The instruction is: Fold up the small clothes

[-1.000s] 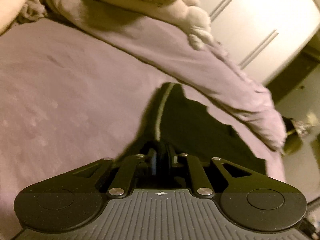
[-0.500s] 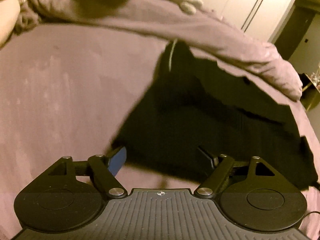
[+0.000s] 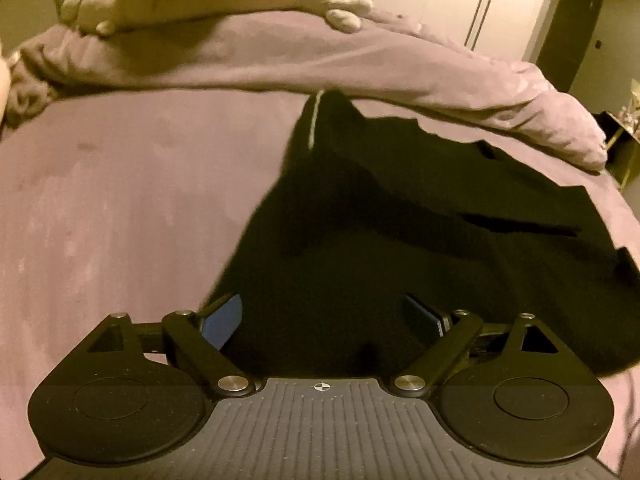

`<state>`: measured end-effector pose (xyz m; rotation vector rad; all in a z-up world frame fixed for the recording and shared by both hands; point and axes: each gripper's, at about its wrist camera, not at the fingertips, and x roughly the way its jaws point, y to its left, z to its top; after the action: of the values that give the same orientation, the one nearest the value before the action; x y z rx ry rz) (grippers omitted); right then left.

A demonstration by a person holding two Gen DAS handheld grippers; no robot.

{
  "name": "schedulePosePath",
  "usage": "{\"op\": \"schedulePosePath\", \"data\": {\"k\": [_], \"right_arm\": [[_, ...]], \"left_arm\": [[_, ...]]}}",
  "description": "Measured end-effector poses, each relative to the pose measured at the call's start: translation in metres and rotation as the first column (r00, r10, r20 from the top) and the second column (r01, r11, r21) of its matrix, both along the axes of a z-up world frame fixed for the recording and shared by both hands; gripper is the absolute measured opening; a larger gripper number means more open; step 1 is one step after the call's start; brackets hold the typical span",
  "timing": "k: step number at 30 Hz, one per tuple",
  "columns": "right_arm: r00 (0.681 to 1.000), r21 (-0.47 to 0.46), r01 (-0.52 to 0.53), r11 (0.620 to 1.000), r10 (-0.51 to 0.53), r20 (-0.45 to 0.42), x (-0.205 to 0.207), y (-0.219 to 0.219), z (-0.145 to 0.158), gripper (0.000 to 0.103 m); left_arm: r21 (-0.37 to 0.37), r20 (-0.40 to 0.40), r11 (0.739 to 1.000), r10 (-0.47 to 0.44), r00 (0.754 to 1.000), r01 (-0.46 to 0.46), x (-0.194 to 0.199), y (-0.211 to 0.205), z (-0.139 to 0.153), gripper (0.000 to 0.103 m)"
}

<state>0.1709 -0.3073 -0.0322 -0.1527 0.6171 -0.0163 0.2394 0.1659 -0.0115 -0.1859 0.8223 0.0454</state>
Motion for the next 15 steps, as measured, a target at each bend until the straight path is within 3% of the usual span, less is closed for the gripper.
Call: {"op": "schedulePosePath", "data": {"k": [1,2,8,9,13,15], "right_arm": [[1.0,-0.019,-0.003,1.0,0.003,0.012,0.009,-0.003,0.001,0.084],[1.0,-0.023,-0.007,1.0,0.008,0.016,0.016,-0.005,0.002,0.086],[0.999,-0.002,-0.037,0.999,0.037,-0.031,0.078,-0.023,0.003,0.085],[0.998,0.0,-0.042,0.999,0.042,-0.041,0.086,-0.025,0.001,0.084],[0.992,0.009,-0.072,0.997,0.073,-0.103,0.121,-0.028,-0.009,0.061],[0.985,0.037,-0.091,0.995,0.095,-0.142,0.132,-0.028,-0.015,0.058]], "left_arm": [[0.013,0.007,1.0,-0.004,1.0,0.004,0.009,0.0,0.0,0.093],[0.027,0.011,1.0,-0.012,1.0,0.012,0.018,0.002,-0.001,0.095],[0.103,-0.02,0.992,-0.078,0.997,0.08,0.077,0.003,-0.016,0.095],[0.103,-0.034,0.991,-0.087,0.996,0.09,0.084,0.004,-0.02,0.095],[0.042,-0.046,0.985,-0.164,0.985,0.166,0.1,0.004,-0.029,0.095],[0.038,-0.058,0.979,-0.197,0.979,0.199,0.104,0.001,-0.032,0.096]]}}
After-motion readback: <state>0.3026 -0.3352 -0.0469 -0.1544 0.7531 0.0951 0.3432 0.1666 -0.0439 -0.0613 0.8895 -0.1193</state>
